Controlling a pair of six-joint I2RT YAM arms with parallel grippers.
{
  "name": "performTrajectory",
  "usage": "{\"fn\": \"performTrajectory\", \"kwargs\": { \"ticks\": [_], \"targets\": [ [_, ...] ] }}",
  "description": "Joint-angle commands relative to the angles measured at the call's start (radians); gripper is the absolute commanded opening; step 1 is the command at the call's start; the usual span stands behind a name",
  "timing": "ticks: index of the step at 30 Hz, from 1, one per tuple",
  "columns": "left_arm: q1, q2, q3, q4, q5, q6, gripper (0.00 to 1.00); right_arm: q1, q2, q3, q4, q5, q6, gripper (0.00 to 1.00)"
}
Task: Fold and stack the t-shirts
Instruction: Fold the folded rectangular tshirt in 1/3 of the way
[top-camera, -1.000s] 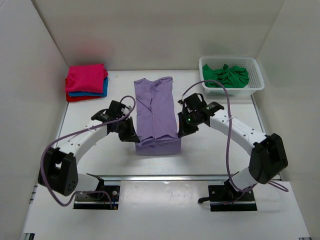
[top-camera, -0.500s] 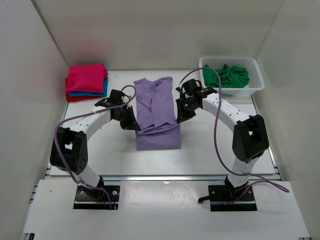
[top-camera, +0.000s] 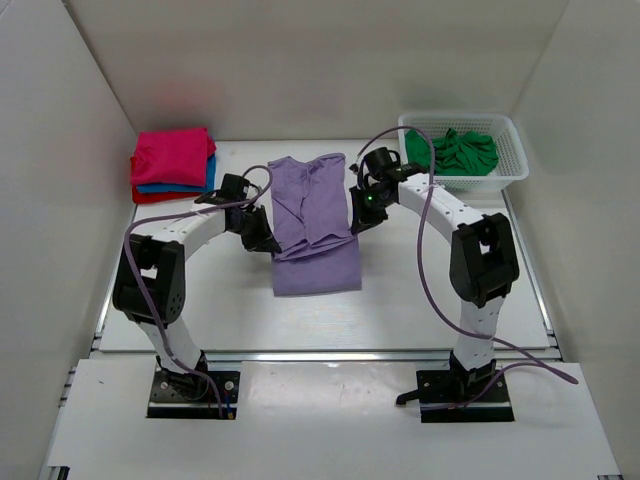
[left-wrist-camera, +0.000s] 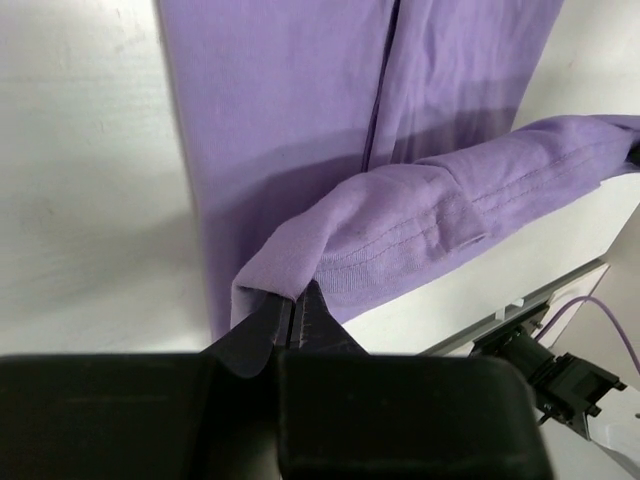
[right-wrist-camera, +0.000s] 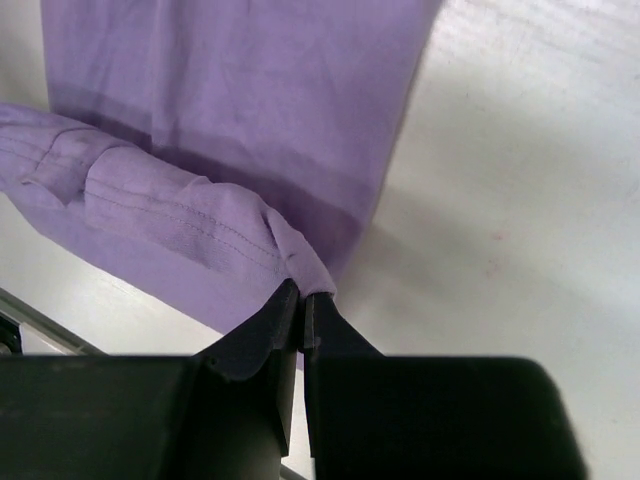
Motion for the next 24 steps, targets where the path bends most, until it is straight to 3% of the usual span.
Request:
{"fn": "performTrajectory", "kwargs": {
  "ticks": [1,12,16,17,20,24],
  "targets": [
    [0.012,0.011,0.040,0.036,0.024,0.013,0.03,-0.015,0.031,0.068,0.008,-0.010,-0.025,0.00],
    [0.034,0.079,0.071,0.103,0.023,0.001,0.04,-0.024,0.120,0.152,0.031,0.000,-0.027,0.00],
    [0.055,0.097,0.080,0.134,0.032,-0.018,0.16,-0.029,0.155,0.183,0.037,0.013,-0.033,0.00],
    [0.052,0.105,0.080,0.138,0.041,-0.019,0.24,-0.031,0.170,0.192,0.042,0.007,-0.024,0.01],
    [0.074,0.116,0.104,0.169,0.058,-0.042,0.40,-0.040,0.169,0.207,0.057,0.007,-0.022,0.18],
    [0.086,0.128,0.129,0.230,0.067,-0.099,0.47,-0.052,0.160,0.195,0.148,-0.001,0.011,0.35]
  ]
}}
